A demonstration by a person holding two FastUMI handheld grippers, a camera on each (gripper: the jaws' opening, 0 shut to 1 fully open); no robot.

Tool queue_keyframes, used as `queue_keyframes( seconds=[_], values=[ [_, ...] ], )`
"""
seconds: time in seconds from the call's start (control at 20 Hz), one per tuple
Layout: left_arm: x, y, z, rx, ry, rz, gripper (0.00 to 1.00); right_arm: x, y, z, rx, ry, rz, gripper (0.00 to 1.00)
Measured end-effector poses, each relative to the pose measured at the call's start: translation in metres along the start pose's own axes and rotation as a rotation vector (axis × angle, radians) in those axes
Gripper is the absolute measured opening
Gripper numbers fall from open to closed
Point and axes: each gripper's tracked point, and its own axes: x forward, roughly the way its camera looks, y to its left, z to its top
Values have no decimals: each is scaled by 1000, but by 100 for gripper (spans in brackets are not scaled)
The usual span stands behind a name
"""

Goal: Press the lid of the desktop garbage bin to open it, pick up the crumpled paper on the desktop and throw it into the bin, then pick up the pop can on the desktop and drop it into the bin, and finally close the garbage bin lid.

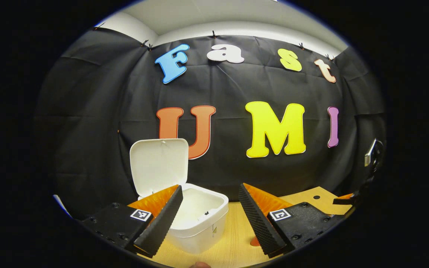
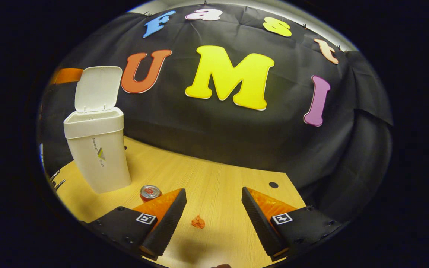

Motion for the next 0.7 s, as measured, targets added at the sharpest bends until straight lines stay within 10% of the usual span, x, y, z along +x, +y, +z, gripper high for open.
queue_keyframes(
  seconds=[0.7],
  values=[
    [-12,6,-2,-55,10,9,99,70,26,-129,245,619,114,98]
  ],
)
